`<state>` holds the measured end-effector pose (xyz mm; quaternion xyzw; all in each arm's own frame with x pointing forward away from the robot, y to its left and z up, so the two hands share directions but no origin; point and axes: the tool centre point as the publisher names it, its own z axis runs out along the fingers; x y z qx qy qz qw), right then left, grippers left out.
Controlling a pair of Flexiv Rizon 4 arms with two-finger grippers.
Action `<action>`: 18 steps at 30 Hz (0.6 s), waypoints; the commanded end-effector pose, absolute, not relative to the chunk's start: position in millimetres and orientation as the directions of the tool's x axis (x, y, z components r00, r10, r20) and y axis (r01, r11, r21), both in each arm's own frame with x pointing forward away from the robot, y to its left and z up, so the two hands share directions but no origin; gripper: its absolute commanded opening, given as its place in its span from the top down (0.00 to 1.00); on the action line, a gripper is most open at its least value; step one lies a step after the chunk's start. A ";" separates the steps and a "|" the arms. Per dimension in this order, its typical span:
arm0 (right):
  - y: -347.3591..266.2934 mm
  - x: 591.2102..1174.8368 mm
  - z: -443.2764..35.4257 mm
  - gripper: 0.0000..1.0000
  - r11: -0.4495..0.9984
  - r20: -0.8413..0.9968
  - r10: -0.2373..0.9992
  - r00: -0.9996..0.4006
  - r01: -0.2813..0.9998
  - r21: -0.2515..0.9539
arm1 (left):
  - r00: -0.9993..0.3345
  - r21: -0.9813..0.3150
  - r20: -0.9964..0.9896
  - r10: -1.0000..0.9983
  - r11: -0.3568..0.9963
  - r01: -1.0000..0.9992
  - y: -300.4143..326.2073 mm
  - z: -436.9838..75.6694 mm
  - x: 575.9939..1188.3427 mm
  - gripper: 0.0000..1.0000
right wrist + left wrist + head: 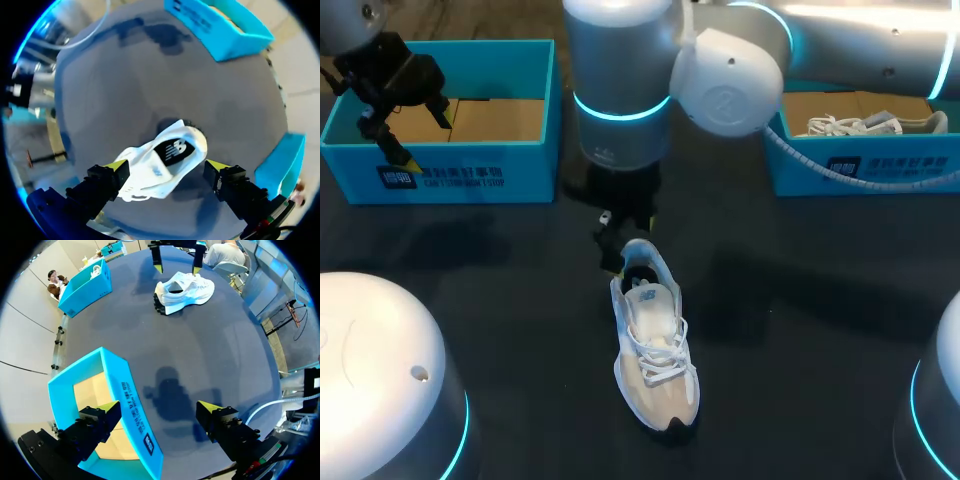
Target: Take the shoe out of the shoebox, open the shoe tongue, remove and reinsert the insole, then place the shoe into the shoebox
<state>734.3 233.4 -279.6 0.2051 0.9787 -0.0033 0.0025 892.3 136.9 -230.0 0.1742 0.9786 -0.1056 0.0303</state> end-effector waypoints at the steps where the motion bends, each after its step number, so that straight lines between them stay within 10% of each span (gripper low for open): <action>1: 247.2 739.6 -287.2 0.00 0.979 -0.096 -0.177 -0.980 -0.164 -0.124 | -0.937 -0.193 -0.095 0.335 0.917 0.348 137.3 -229.8 892.3 0.00; 18: 232.1 760.5 -294.8 0.00 0.969 -0.143 -0.234 -0.962 -0.219 -0.111 | -0.937 -0.193 -0.095 0.335 0.917 0.348 137.3 -229.8 892.3 0.00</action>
